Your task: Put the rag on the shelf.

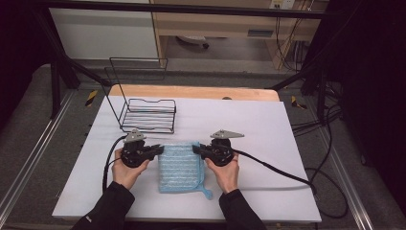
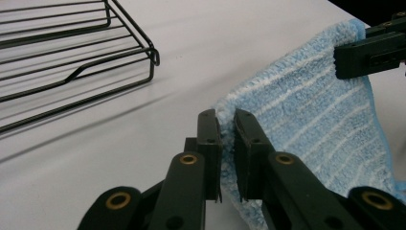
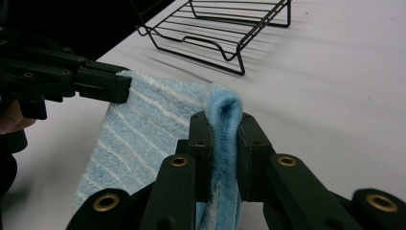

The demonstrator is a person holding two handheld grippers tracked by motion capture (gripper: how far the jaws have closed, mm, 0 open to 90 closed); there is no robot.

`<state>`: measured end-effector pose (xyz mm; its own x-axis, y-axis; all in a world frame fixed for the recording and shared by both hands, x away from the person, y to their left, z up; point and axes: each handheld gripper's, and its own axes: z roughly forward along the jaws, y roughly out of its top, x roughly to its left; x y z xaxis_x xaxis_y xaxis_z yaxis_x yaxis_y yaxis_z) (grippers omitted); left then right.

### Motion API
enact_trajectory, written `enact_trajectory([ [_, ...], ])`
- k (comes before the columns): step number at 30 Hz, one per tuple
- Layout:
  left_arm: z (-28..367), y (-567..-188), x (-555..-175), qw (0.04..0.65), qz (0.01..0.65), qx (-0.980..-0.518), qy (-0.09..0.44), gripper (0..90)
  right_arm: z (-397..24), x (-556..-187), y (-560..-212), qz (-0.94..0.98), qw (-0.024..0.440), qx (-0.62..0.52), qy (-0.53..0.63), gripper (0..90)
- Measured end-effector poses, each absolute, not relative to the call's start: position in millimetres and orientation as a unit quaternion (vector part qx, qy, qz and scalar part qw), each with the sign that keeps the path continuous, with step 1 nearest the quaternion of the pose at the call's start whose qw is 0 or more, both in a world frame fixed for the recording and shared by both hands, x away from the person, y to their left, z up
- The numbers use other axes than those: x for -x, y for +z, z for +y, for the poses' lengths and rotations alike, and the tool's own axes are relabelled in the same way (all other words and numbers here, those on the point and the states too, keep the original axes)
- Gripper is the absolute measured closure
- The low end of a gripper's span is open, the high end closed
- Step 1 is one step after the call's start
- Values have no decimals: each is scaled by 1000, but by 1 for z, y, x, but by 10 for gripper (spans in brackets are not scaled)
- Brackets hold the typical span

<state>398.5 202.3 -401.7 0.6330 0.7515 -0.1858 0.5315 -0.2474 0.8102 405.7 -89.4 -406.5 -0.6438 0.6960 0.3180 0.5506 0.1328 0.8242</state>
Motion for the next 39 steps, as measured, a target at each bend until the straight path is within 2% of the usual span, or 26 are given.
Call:
enact_trajectory([
  [39,221,-347,-377,526,384,-735,187,823,-78,-386,-353,712,132,-367,585,796],
])
